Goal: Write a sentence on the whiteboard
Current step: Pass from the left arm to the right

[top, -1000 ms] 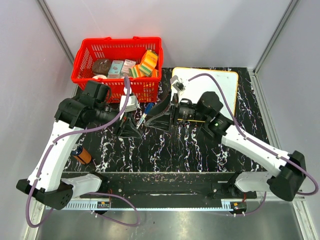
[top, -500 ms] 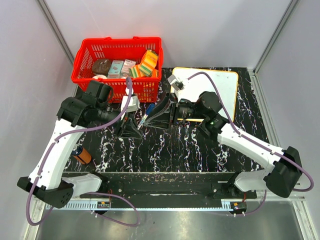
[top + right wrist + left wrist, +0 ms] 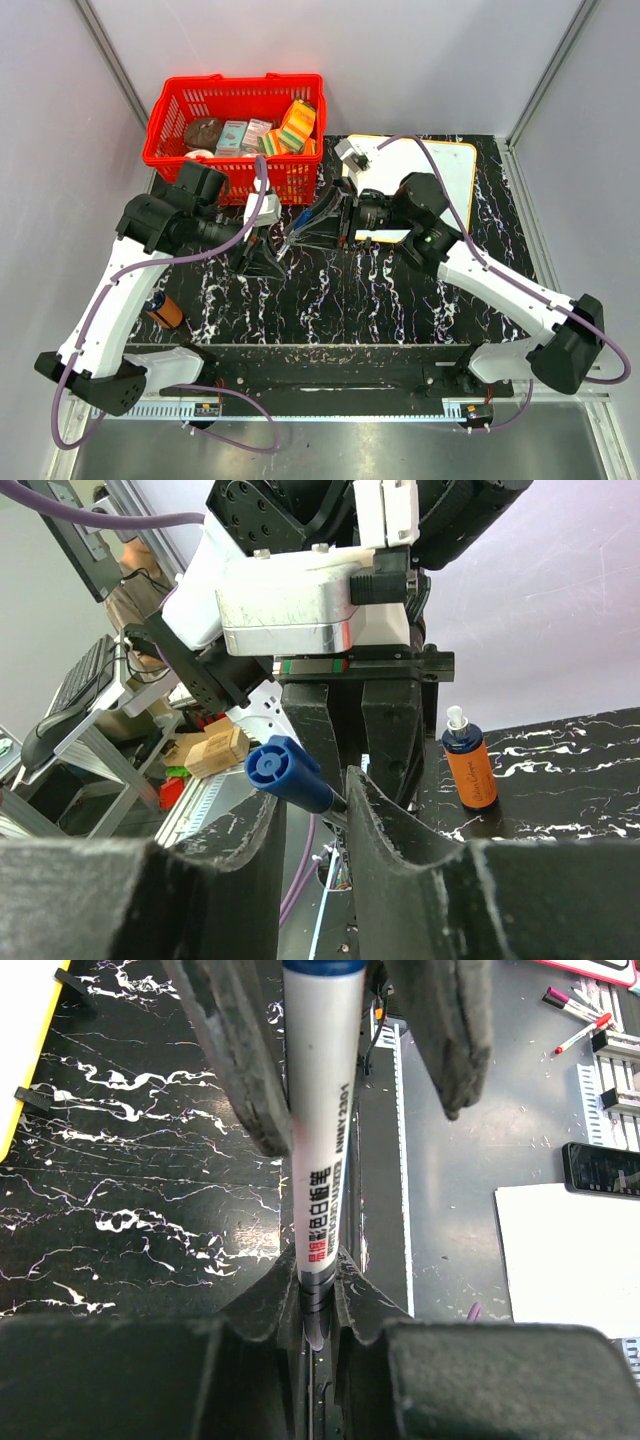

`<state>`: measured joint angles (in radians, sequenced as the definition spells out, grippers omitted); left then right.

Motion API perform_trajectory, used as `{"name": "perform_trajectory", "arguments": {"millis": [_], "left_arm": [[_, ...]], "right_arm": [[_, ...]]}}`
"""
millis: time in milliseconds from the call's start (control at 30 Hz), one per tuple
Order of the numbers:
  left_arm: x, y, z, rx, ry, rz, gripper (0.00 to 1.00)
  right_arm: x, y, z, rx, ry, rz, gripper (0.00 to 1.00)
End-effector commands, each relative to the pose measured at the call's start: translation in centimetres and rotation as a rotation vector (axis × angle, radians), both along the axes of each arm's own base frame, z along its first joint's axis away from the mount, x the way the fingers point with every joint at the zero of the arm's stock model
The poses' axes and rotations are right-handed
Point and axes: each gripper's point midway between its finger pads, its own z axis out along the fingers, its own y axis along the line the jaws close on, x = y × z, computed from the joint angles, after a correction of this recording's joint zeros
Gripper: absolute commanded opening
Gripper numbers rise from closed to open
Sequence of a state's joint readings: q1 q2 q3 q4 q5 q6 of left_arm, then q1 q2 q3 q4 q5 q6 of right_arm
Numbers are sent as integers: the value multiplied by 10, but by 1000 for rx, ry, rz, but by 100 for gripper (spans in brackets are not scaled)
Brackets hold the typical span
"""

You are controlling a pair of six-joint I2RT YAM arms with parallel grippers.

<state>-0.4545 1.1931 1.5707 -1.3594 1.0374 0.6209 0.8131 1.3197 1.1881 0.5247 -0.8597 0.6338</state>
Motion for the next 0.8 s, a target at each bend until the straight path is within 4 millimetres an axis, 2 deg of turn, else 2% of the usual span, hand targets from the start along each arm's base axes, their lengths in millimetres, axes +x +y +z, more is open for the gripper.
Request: {"name": "perform_trajectory", "arguments": {"millis": [0,233,400,767], "left_arm": [[-9,-1,5,-24,17,-36,0],[-7,-3,6,-22,24,-36,0],[-6,-4,5,-21,28,-39,0],[-4,-6,7,-27,35,-43,0]], "right_arm": [[-6,-1,11,1,-33,46,34],[-8,2,0,-32,-9,77,34],[-7,4,-8,-50,10,81,39],[1,8,-21,-85,41,41,37]]}}
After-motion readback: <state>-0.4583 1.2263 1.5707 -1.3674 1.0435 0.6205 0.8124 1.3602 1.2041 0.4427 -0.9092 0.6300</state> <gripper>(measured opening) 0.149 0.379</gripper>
